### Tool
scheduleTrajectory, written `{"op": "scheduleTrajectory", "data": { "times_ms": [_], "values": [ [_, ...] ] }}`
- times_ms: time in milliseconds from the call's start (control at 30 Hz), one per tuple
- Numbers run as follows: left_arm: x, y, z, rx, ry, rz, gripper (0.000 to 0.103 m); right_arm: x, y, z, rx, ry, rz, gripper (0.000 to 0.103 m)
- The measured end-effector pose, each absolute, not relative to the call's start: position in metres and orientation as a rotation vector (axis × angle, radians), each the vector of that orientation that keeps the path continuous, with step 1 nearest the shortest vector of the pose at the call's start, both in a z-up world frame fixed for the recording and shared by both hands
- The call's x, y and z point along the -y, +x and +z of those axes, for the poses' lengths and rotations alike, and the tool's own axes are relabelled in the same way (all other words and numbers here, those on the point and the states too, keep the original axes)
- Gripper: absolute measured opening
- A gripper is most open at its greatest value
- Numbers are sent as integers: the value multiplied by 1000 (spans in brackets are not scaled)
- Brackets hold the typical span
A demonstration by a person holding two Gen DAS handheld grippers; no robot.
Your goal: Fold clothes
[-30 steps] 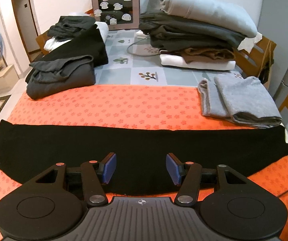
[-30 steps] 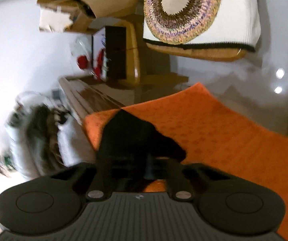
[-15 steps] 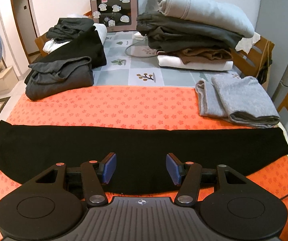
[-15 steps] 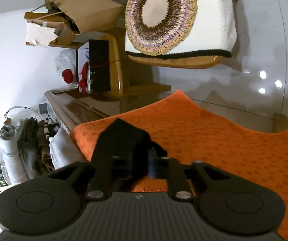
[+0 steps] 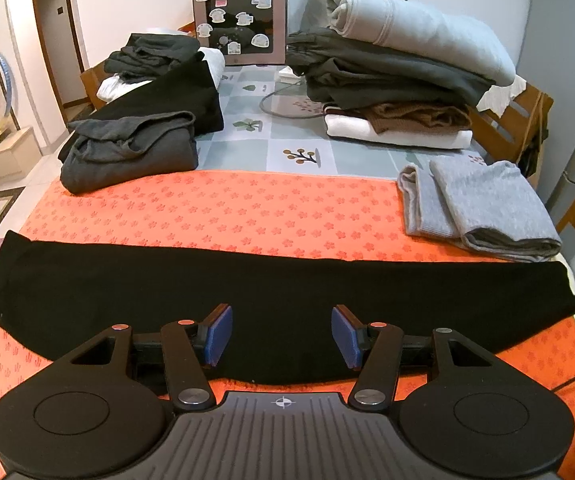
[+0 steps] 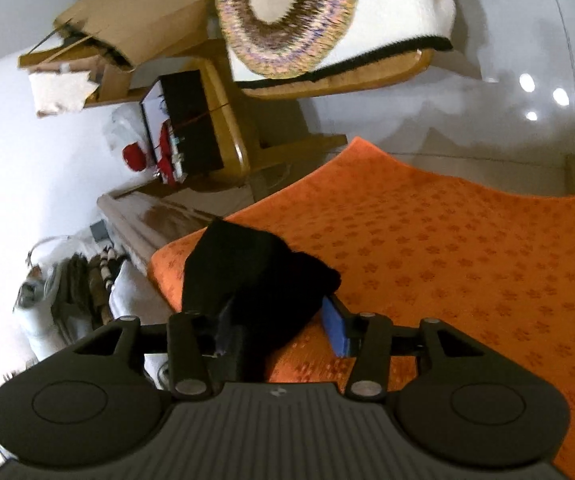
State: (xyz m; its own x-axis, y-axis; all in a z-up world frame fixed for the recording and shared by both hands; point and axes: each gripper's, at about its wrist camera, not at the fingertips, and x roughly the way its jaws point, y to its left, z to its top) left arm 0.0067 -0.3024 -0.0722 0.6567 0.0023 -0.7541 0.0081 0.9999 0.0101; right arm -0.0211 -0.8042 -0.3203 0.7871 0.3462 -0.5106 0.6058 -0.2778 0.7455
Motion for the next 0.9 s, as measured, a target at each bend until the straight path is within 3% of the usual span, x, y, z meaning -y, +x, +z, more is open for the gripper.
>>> {"op": "scheduleTrajectory", "data": {
  "times_ms": [67,200,500,900],
  "values": [
    [301,5,-72,-852,9,0,58,802,-21,-329,-721,1941,-312,48],
    [299,2,-72,-848,-7,6,58,796,-26,-336,-663,2014,-343,14],
    [292,-2,-65,-826,-92,-7,58,811,-38,-279,-468,1891,-311,12],
    [273,-9,-50,-788,-274,-33,59,754,2,-122,-515,1079,21,12]
  ]
}}
